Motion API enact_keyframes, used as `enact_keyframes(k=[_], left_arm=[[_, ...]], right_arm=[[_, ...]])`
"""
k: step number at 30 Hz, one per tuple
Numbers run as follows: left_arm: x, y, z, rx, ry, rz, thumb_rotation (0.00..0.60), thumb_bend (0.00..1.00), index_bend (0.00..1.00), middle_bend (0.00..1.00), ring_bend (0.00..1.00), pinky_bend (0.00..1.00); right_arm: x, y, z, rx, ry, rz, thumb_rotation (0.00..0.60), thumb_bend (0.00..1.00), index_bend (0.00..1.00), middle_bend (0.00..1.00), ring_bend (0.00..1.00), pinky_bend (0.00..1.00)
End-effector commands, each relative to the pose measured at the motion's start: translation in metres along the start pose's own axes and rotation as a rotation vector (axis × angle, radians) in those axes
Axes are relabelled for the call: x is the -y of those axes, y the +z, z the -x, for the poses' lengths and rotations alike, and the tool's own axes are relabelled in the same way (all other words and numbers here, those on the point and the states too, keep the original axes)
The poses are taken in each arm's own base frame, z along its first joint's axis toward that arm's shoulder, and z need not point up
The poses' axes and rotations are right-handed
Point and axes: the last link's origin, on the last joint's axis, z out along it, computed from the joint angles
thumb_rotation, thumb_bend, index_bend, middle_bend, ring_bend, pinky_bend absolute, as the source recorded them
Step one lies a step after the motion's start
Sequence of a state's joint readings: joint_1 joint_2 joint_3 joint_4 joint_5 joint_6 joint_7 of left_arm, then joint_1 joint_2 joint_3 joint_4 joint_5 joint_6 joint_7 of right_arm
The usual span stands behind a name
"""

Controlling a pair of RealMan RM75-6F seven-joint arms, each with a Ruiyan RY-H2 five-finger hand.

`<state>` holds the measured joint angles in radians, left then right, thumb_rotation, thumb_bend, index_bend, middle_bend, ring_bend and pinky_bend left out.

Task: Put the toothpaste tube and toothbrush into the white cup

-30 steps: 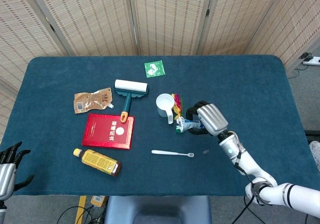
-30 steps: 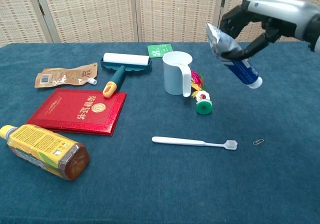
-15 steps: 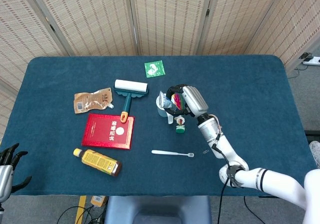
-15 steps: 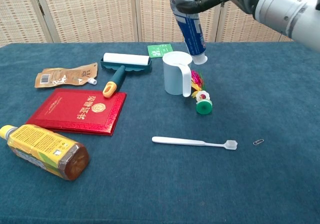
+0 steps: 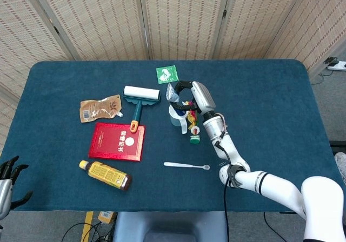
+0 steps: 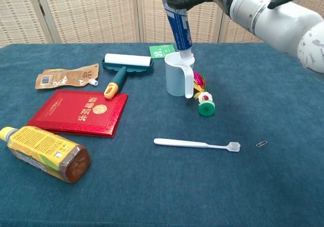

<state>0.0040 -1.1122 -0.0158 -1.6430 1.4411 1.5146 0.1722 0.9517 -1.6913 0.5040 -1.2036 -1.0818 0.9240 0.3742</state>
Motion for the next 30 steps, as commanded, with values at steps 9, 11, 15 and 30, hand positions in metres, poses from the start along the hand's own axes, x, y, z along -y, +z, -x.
enact_keyframes(k=[9,11,15,30], left_arm=[[0.002,-0.002,0.000,-0.003,0.000,-0.010,0.600,0.24,0.28,0.11,0.13,0.17],[0.001,-0.001,0.000,-0.002,0.000,-0.007,0.600,0.24,0.28,0.11,0.13,0.17],[0.000,-0.001,0.000,-0.003,0.000,-0.005,0.600,0.24,0.28,0.11,0.13,0.17],[0.003,-0.004,0.002,0.006,0.001,-0.015,0.600,0.24,0.28,0.11,0.13,0.17]], right_arm=[[-0.014,0.015,0.013,-0.039,0.014,0.031,0.600,0.33,0.77,0.71,0.44,0.34],[-0.015,0.016,0.016,-0.035,0.032,0.035,0.600,0.33,0.77,0.71,0.44,0.34],[-0.019,0.015,0.022,-0.030,0.046,0.035,0.600,0.32,0.77,0.71,0.43,0.34],[-0.043,0.013,0.034,-0.005,0.047,0.086,0.600,0.28,0.77,0.62,0.38,0.32]])
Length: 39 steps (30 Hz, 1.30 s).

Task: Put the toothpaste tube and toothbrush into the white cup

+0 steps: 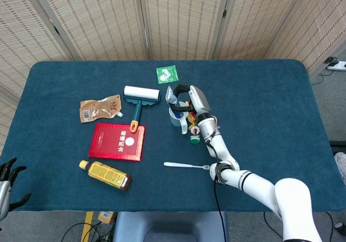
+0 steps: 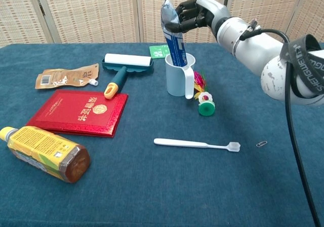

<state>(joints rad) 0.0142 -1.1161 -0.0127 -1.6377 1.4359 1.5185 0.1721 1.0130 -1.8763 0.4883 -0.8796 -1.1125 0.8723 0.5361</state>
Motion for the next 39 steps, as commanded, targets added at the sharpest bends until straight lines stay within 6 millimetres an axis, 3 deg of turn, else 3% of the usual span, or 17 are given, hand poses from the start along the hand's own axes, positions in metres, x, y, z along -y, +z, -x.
enact_keyframes(k=[1,16,21,24,31,39], left_arm=[[0.000,0.000,0.000,0.001,0.000,-0.001,0.600,0.24,0.28,0.11,0.13,0.17],[-0.002,0.000,0.000,0.007,0.008,-0.003,0.600,0.24,0.28,0.11,0.13,0.17],[-0.001,-0.001,0.000,0.009,0.007,-0.006,0.600,0.24,0.28,0.11,0.13,0.17],[-0.001,-0.001,0.000,0.009,0.008,-0.006,0.600,0.24,0.28,0.11,0.13,0.17],[-0.002,0.000,0.000,0.006,0.004,0.004,0.600,0.24,0.28,0.11,0.13,0.17],[-0.003,0.001,-0.002,-0.003,0.002,0.009,0.600,0.24,0.28,0.11,0.13,0.17]], right_arm=[[-0.005,0.000,0.001,0.003,0.002,0.010,0.600,0.27,0.76,0.62,0.37,0.31],[-0.017,0.005,0.000,0.016,-0.003,0.030,0.600,0.20,0.42,0.48,0.25,0.23],[-0.019,0.004,0.001,0.032,-0.026,0.022,0.600,0.19,0.38,0.44,0.23,0.21],[-0.019,0.001,-0.002,0.041,-0.055,0.003,0.600,0.19,0.30,0.40,0.21,0.20],[-0.012,-0.006,-0.023,0.013,-0.073,-0.054,0.600,0.19,0.13,0.29,0.16,0.16],[0.000,-0.027,-0.056,-0.040,-0.118,-0.136,0.600,0.19,0.12,0.27,0.13,0.09]])
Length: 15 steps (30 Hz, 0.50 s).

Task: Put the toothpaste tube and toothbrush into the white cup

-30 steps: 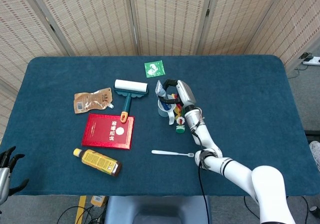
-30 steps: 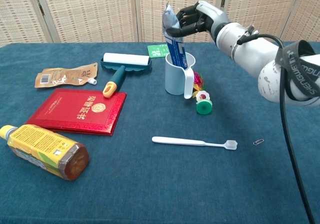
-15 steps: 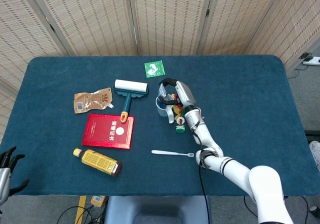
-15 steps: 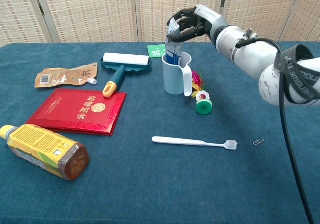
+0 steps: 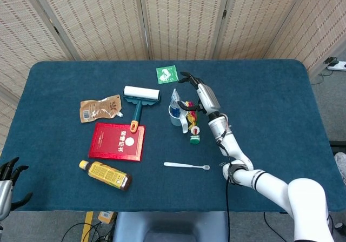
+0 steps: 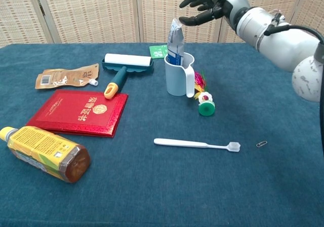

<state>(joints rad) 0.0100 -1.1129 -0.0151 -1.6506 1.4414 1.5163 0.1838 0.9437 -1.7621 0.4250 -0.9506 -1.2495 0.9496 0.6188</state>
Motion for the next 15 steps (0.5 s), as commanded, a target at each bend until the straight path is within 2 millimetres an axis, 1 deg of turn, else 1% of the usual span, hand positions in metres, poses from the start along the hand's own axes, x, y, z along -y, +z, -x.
enact_keyframes(k=[1,3,8,10,11,13,15], left_arm=[[0.001,0.000,-0.001,-0.001,0.001,-0.002,0.600,0.24,0.28,0.11,0.13,0.17],[0.001,0.000,-0.001,0.000,0.001,-0.003,0.600,0.24,0.28,0.11,0.13,0.17],[-0.002,0.002,-0.002,-0.005,-0.002,0.010,0.600,0.24,0.28,0.11,0.13,0.17],[-0.004,0.003,-0.002,-0.007,-0.002,0.015,0.600,0.24,0.28,0.11,0.13,0.17],[-0.005,0.004,-0.002,-0.007,-0.003,0.019,0.600,0.24,0.28,0.11,0.13,0.17],[-0.007,0.005,-0.002,-0.008,-0.004,0.026,0.600,0.24,0.28,0.11,0.13,0.17],[-0.008,0.005,-0.003,-0.010,-0.005,0.031,0.600,0.24,0.28,0.11,0.13,0.17]], right_arm=[[0.003,-0.018,-0.023,-0.048,-0.074,-0.054,0.600,0.19,0.12,0.27,0.13,0.09],[0.005,-0.028,-0.032,-0.077,-0.108,-0.079,0.600,0.21,0.14,0.30,0.13,0.09],[0.013,-0.057,-0.056,-0.119,-0.153,-0.124,0.600,0.25,0.27,0.37,0.15,0.10],[0.014,-0.068,-0.062,-0.119,-0.171,-0.131,0.600,0.26,0.32,0.41,0.19,0.16],[0.016,-0.076,-0.064,-0.111,-0.182,-0.133,0.600,0.26,0.34,0.43,0.21,0.20],[0.016,-0.087,-0.066,-0.083,-0.203,-0.133,0.600,0.27,0.39,0.46,0.26,0.30],[0.014,-0.101,-0.067,-0.038,-0.241,-0.123,0.600,0.26,0.43,0.48,0.30,0.36]])
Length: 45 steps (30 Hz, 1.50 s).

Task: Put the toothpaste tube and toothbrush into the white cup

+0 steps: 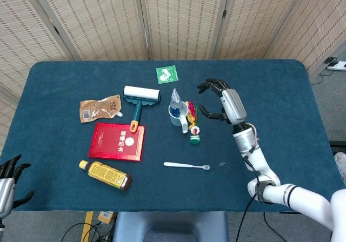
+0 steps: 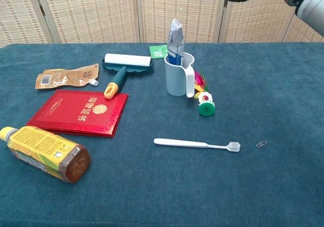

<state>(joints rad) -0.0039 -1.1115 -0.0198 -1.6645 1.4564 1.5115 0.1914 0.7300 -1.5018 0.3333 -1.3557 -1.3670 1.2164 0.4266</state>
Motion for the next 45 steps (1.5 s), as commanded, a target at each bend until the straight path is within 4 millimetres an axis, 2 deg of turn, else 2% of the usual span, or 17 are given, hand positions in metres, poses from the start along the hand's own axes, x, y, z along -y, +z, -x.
enact_keyframes(k=[1,6,12,18,24,26,30,34,37,45], left_arm=[[-0.001,0.000,0.000,-0.001,0.000,0.004,0.600,0.24,0.28,0.11,0.13,0.17],[-0.003,0.000,-0.002,-0.004,0.001,0.007,0.600,0.24,0.28,0.11,0.13,0.17],[-0.005,-0.002,-0.002,0.001,0.001,0.011,0.600,0.24,0.28,0.11,0.13,0.17],[-0.003,-0.005,-0.002,0.002,0.000,0.000,0.600,0.24,0.28,0.11,0.13,0.17],[-0.003,-0.006,0.000,0.011,-0.002,0.000,0.600,0.24,0.28,0.11,0.13,0.17],[-0.003,-0.006,0.000,0.010,-0.003,0.003,0.600,0.24,0.28,0.11,0.13,0.17],[-0.002,-0.006,0.000,0.004,-0.003,0.003,0.600,0.24,0.28,0.11,0.13,0.17],[-0.001,-0.007,0.000,0.006,-0.003,-0.002,0.600,0.24,0.28,0.11,0.13,0.17],[0.000,-0.008,0.000,0.007,-0.003,-0.005,0.600,0.24,0.28,0.11,0.13,0.17],[0.002,-0.009,0.001,0.010,-0.004,-0.013,0.600,0.24,0.28,0.11,0.13,0.17]], right_arm=[[-0.003,-0.030,-0.008,0.073,-0.080,0.005,0.600,0.26,0.45,0.49,0.31,0.38],[-0.005,-0.060,-0.002,0.223,-0.162,0.012,0.600,0.26,0.51,0.55,0.38,0.44],[-0.007,-0.087,0.022,0.403,-0.257,0.008,0.600,0.22,0.52,0.56,0.39,0.46],[-0.017,-0.101,0.048,0.491,-0.402,-0.033,0.600,0.17,0.52,0.55,0.39,0.46],[-0.024,-0.108,0.079,0.573,-0.435,-0.030,0.600,0.17,0.52,0.51,0.39,0.46],[-0.023,-0.109,0.090,0.621,-0.463,-0.045,0.600,0.21,0.48,0.48,0.37,0.46],[-0.017,-0.107,0.110,0.680,-0.481,-0.073,0.600,0.38,0.36,0.42,0.30,0.44],[-0.012,-0.101,0.126,0.711,-0.474,-0.091,0.600,0.53,0.30,0.38,0.26,0.41],[-0.009,-0.095,0.136,0.722,-0.480,-0.104,0.600,0.58,0.27,0.36,0.23,0.37],[-0.001,-0.085,0.157,0.730,-0.465,-0.123,0.600,0.60,0.27,0.35,0.20,0.31]])
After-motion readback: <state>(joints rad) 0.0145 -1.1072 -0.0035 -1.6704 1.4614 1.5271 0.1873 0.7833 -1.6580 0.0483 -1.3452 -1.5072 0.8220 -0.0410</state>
